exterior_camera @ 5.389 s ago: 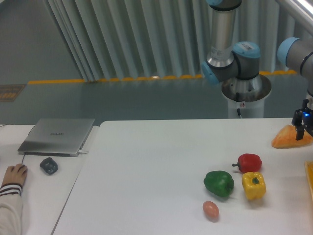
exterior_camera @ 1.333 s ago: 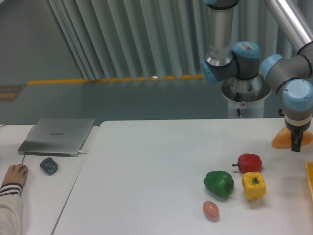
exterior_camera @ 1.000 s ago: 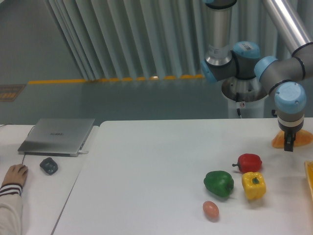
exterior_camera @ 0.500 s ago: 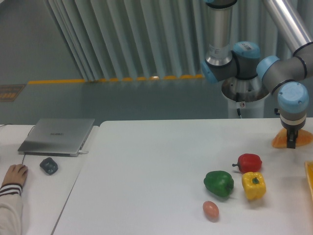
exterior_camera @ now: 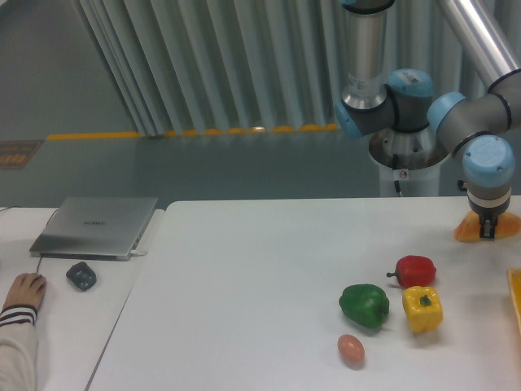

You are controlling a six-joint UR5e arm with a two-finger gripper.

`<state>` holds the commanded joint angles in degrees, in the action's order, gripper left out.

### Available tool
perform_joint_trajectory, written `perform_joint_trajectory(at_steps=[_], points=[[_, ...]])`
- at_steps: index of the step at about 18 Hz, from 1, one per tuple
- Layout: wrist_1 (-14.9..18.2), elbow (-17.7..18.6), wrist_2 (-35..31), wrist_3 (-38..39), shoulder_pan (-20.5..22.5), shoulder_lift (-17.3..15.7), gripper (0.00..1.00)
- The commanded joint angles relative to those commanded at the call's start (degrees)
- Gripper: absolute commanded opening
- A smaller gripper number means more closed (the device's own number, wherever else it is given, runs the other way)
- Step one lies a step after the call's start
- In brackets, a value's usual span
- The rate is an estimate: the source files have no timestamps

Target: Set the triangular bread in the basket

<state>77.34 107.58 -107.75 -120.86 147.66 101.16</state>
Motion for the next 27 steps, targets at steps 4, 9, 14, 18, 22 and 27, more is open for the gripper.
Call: perform_joint_trajectory(at_steps=[4, 9, 14, 18, 22, 27], points=[[0.09, 0.0, -0.09, 1.67, 0.0, 0.09, 0.0], [0.52, -1.4, -0.44, 2.2, 0.44, 0.0, 0.0], [5.89, -8.08, 1.23, 2.29, 1.23, -3.07, 0.0], [6.07, -13.95, 7.54, 8.41, 2.98, -3.52, 0.0], [4.23, -20.3, 10.01, 15.89, 4.57, -1.15, 0.0], [-6.03, -21.27, 13.62, 23.18, 5.1, 2.63, 0.0]])
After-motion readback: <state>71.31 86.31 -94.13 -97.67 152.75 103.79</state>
